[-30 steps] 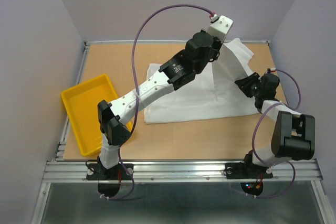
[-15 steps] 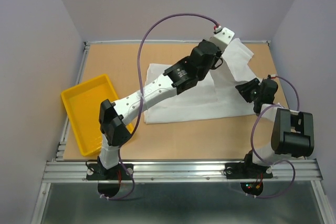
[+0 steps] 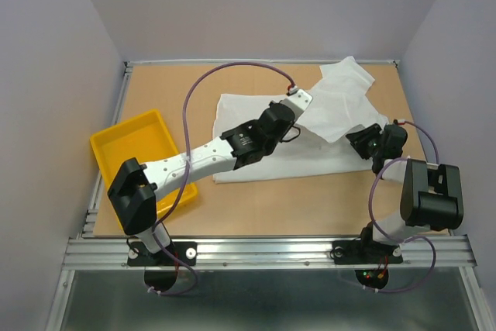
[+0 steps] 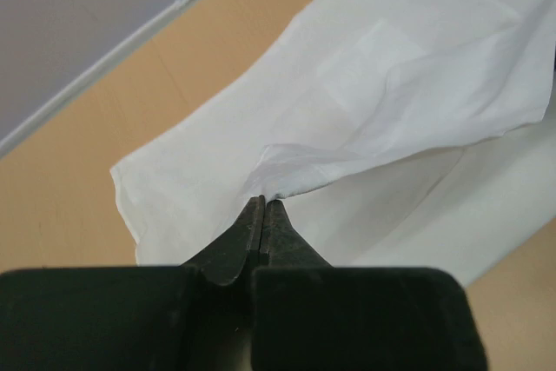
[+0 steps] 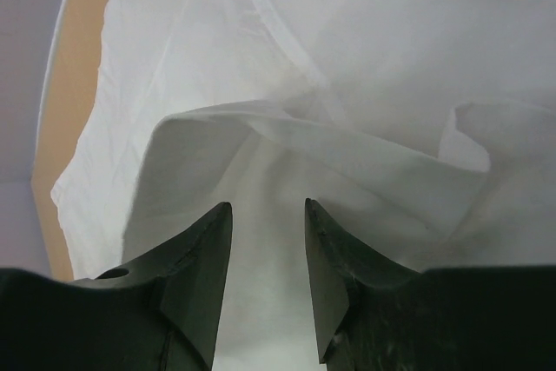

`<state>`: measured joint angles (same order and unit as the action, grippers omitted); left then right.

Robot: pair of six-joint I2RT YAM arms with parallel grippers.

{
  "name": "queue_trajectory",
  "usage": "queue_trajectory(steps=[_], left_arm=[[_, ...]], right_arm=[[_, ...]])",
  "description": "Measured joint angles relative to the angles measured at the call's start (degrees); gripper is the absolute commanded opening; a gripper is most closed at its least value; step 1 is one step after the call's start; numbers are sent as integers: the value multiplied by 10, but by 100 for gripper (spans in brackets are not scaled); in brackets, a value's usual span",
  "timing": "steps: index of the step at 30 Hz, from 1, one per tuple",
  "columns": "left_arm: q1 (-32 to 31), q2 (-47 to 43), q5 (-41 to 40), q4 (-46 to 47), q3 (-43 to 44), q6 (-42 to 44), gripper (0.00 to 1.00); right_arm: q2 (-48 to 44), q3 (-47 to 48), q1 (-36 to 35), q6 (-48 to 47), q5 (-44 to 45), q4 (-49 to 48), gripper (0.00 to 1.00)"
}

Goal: Fold and stack the long sleeve shirts
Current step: Fold the shirt

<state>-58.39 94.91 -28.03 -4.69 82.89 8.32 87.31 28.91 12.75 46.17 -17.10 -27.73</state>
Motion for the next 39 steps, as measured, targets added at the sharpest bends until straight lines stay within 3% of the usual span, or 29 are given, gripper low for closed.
queue_trajectory(steps=[5,11,12,15,19,22,31,39], left_arm=[[-4,-49,0,7,-132,-40,6],[-49,-53,6,8,-219,-96,14],[-53,-53,4,9,-226,-105,21],[-63,-53,-14,7,-249,-136,62],[-61,-54,-22,-7,-257,-176,86],[-64,-78,-2,-19,-275,-216,89],[-66,-238,72,-64,-338,-422,87],[69,-212,113,-88,-374,-584,69]], right_arm=[[-34,-34,0,7,3,-4,45],[-104,-75,0,18,0,-5,50],[-127,-86,0,21,-5,-3,51],[-188,-103,0,25,-16,15,53],[-269,-107,0,16,-24,68,55],[-308,-105,0,-4,-38,125,57],[-319,-23,-13,-107,-69,304,58],[-320,5,-59,-163,-73,362,59]])
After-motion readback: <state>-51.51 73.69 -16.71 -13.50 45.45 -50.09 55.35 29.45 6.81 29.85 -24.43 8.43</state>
